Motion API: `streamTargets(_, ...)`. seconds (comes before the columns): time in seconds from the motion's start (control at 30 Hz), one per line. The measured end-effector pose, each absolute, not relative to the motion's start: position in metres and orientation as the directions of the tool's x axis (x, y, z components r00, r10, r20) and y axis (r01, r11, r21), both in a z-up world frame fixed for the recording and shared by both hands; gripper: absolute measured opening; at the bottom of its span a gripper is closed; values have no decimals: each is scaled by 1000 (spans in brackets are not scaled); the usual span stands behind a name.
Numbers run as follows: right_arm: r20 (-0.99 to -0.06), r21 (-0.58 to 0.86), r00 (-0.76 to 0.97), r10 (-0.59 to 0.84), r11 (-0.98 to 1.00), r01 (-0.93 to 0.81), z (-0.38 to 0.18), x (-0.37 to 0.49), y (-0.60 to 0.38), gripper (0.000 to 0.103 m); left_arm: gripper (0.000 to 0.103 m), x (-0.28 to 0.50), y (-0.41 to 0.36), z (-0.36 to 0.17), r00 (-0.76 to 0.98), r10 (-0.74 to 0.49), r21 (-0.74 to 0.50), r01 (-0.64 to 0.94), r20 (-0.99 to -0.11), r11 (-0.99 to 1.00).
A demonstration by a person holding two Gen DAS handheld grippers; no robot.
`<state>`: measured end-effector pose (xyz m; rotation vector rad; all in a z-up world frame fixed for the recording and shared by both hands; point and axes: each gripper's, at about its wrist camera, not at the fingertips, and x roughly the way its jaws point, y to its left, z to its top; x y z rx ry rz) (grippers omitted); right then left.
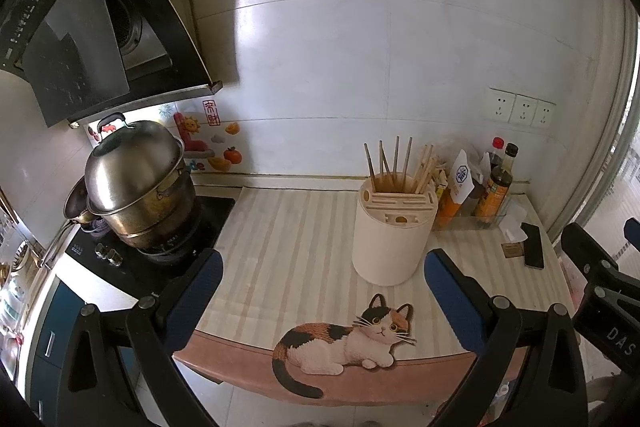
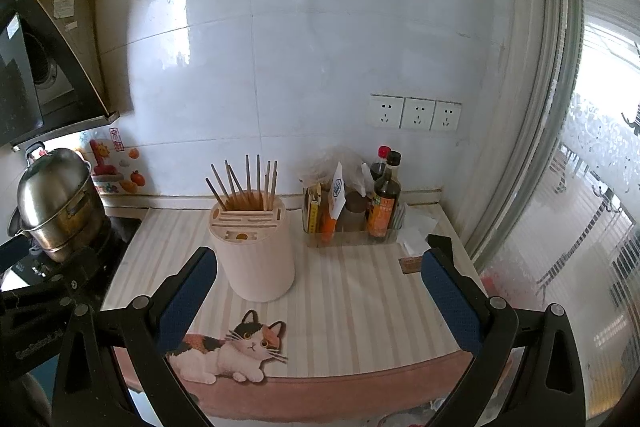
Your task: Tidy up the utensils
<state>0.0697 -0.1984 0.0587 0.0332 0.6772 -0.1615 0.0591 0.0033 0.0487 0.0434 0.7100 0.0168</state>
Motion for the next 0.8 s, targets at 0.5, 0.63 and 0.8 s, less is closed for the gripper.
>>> streamTargets(0.5,-631,-23,765,-127,989,145,59,71,-197,103,103,60,5,49,759,36,50,-4,-650,999)
streamTargets(0.63,-632,-23,764,-129,989,147,59,71,-197,103,103,62,5,50,761,36,48,-7,-648,999)
streamTargets(0.8,-631,-24,765,-128,989,146,59,72,-196,103,103,63,6,52,762,39,47,-11,-646,999)
